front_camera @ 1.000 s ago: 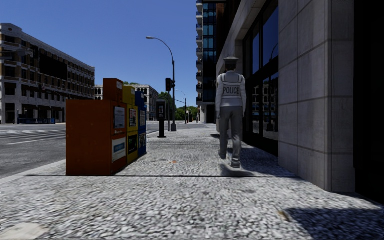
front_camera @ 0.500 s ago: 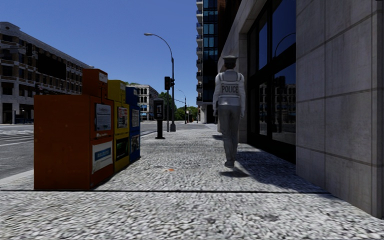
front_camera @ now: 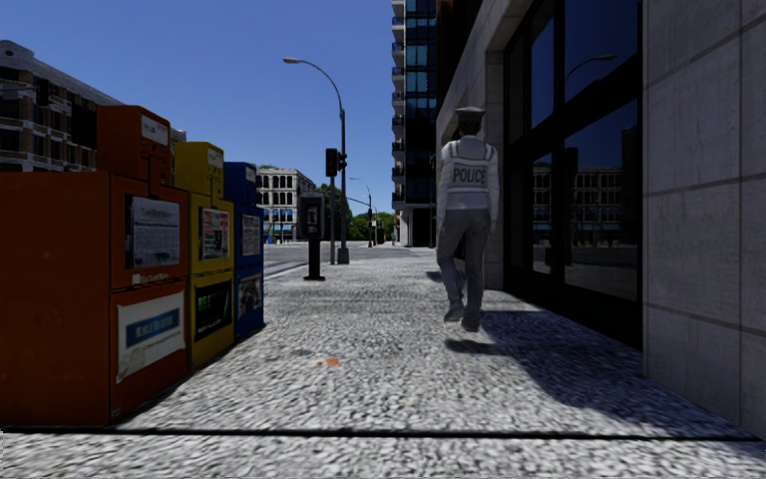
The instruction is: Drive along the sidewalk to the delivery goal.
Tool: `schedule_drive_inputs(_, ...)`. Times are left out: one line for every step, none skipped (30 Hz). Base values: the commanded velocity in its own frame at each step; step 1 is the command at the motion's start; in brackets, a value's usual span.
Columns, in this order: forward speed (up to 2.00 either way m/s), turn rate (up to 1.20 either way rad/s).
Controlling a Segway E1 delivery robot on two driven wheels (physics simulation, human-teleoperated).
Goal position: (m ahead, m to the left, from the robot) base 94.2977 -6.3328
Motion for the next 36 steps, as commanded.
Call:
schedule_drive_inputs(1.12,0.00)
schedule_drive_inputs(1.12,0.00)
schedule_drive_inputs(1.12,0.00)
schedule_drive_inputs(1.12,0.00)
schedule_drive_inputs(1.12,0.00)
schedule_drive_inputs(1.12,0.00)
schedule_drive_inputs(1.12,0.00)
schedule_drive_inputs(1.12,0.00)
schedule_drive_inputs(1.12,0.00)
schedule_drive_inputs(1.12,0.00)
schedule_drive_inputs(1.12,0.00)
schedule_drive_inputs(1.12,0.00)
schedule_drive_inputs(1.12,0.00)
schedule_drive_inputs(1.12,0.00)
schedule_drive_inputs(1.12,0.00)
schedule_drive_inputs(1.12,0.00)
schedule_drive_inputs(1.12,0.00)
schedule_drive_inputs(1.12,0.00)
schedule_drive_inputs(1.12,0.00)
schedule_drive_inputs(1.12,0.00)
schedule_drive_inputs(1.12,0.00)
schedule_drive_inputs(1.12,0.00)
schedule_drive_inputs(1.12,0.00)
schedule_drive_inputs(1.12,0.00)
schedule_drive_inputs(1.12,0.00)
schedule_drive_inputs(1.12,0.00)
schedule_drive_inputs(1.12,0.00)
schedule_drive_inputs(1.12,0.00)
schedule_drive_inputs(1.12,0.00)
schedule_drive_inputs(1.12,0.00)
schedule_drive_inputs(1.12,0.00)
schedule_drive_inputs(1.12,0.00)
schedule_drive_inputs(1.12,0.00)
schedule_drive_inputs(1.12,0.00)
schedule_drive_inputs(1.12,0.00)
schedule_drive_inputs(1.12,0.00)
